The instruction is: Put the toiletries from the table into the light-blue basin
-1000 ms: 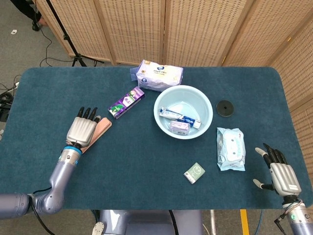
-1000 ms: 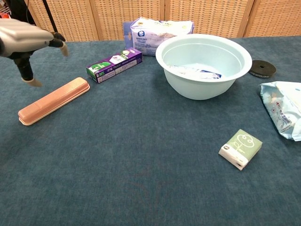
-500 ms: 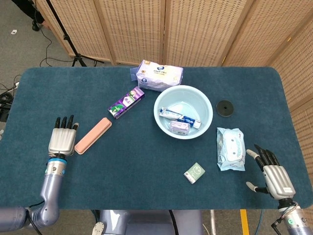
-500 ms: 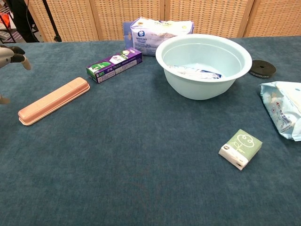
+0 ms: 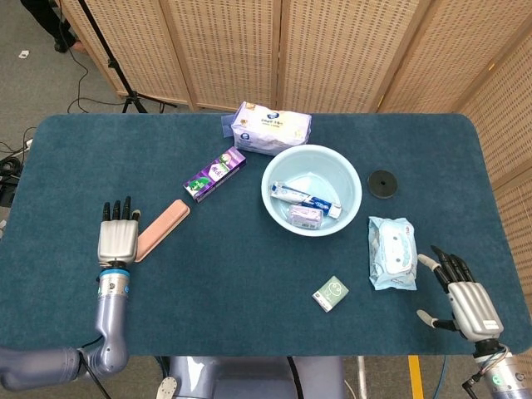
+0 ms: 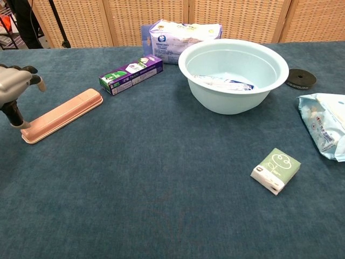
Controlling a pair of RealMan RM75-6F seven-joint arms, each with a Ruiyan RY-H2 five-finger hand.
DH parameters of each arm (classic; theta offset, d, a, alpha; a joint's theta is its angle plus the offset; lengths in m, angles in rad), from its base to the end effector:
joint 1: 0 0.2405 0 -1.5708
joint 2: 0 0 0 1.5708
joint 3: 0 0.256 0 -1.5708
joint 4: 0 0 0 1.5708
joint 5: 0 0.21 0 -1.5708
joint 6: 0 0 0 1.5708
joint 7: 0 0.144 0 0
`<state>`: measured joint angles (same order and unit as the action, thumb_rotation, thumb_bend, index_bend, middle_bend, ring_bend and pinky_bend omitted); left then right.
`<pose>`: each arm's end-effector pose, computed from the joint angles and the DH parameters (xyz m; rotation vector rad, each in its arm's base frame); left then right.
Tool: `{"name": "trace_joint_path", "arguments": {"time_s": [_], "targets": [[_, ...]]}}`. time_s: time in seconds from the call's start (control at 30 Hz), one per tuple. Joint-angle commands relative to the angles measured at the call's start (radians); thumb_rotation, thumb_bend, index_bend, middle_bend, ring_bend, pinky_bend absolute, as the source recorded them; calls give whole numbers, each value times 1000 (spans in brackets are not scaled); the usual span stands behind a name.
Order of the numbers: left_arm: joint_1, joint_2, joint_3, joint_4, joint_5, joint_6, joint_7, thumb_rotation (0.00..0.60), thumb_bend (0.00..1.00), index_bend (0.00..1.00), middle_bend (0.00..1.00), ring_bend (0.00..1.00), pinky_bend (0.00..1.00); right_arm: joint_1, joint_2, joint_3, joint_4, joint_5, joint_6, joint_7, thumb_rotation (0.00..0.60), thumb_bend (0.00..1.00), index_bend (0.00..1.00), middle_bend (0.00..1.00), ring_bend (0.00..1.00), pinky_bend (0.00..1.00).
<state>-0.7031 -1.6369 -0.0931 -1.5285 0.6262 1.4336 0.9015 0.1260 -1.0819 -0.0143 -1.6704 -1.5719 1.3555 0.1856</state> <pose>-0.2120 0.3161 -0.0001 -1.4832 -0.8054 -0.3943 -0.2984 -0.1761 0.1362 1.4981 -1.1632 0.9839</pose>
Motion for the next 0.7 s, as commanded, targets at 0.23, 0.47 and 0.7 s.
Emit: {"name": "trace_joint_path", "arguments": {"time_s": [0.23, 0.47, 0.7], "targets": [[4, -75, -37, 83, 30, -16, 20, 600, 207, 249, 0, 0, 0, 4, -1, -2, 4, 0, -5, 8, 600, 208, 123, 0, 0, 0], [16, -100, -59, 101, 54, -22, 8, 600, 206, 249, 0, 0, 0, 7, -3, -7, 3, -4, -8, 6, 600, 209, 123, 0, 0, 0], [25, -116, -69, 86, 81, -23, 11, 600, 207, 249, 0, 0, 0, 6, -3, -9, 0, -7, -4, 4, 600, 208, 123, 0, 0, 0]]}}
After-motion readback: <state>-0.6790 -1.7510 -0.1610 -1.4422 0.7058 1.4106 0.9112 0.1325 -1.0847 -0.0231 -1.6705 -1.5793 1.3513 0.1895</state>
